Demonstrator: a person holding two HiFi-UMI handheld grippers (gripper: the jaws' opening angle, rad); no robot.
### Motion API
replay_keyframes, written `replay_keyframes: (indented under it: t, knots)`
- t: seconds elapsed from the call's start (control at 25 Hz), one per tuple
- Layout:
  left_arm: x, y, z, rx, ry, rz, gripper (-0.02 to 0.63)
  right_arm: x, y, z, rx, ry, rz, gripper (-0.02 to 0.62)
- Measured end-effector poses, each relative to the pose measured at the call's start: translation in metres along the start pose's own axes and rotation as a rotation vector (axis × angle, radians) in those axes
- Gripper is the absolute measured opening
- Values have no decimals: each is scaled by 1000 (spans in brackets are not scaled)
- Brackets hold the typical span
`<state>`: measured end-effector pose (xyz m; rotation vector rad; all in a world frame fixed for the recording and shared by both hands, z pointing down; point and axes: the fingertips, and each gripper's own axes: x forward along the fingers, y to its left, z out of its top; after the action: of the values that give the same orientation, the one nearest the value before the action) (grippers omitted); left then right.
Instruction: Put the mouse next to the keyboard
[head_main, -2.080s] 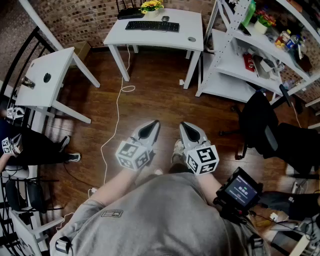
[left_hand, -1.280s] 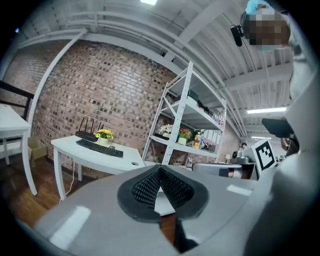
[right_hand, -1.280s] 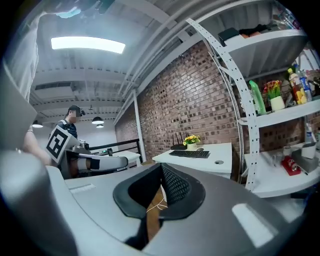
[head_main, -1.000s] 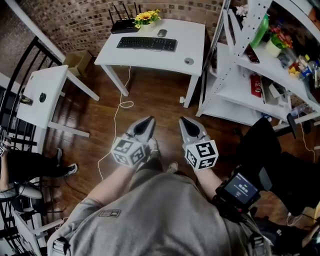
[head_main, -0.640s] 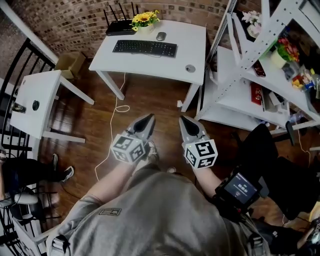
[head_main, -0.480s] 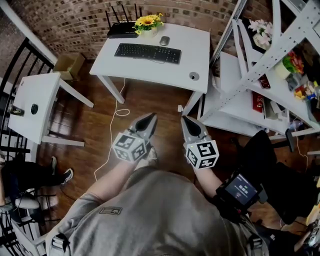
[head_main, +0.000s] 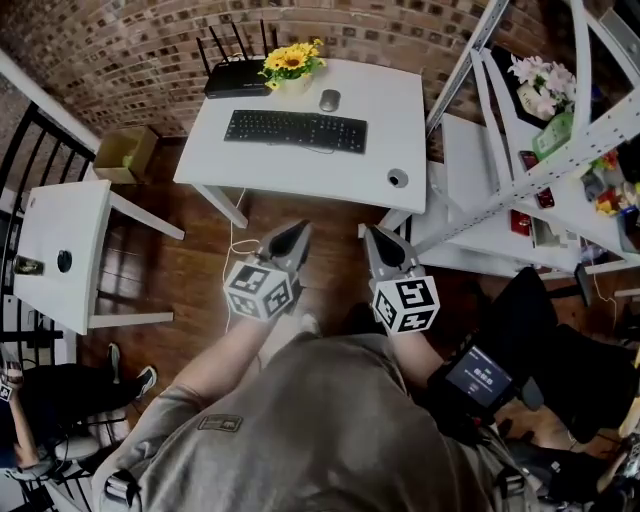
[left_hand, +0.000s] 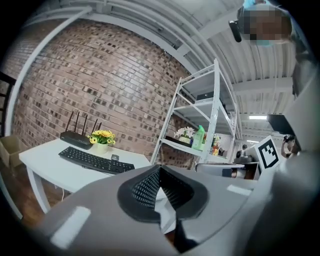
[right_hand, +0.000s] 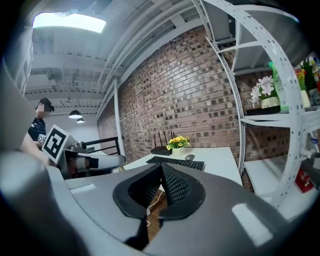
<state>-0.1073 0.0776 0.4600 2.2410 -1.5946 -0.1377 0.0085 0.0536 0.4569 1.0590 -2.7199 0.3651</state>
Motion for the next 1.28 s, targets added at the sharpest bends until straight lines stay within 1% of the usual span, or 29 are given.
replay_keyframes:
  t: [0.16,0.32,0.64,0.76,1.0,1.2,1.28]
  knots:
    - [30,17,5,-3,13,5,-5,29,-23,6,13,7,-5,12]
    - [69,35,14,-7,22,29,-5,59,-55,16,19,7,2,12]
    - [169,58,43,11,22,77,-5,115,-137,50,25,0,28,12]
    - [196,62,48,10,33,96,-5,129,-162,54,23,11,32,12]
    - [232,86,53,11,61,118,-5,161,-184,55,40,32,27,12]
    - [263,124,57,11,93,109,-5,199,-199,57,49,60,-11,12]
    - [272,141,51,7,121,110,-5,213,-201,54,54,82,-31,12]
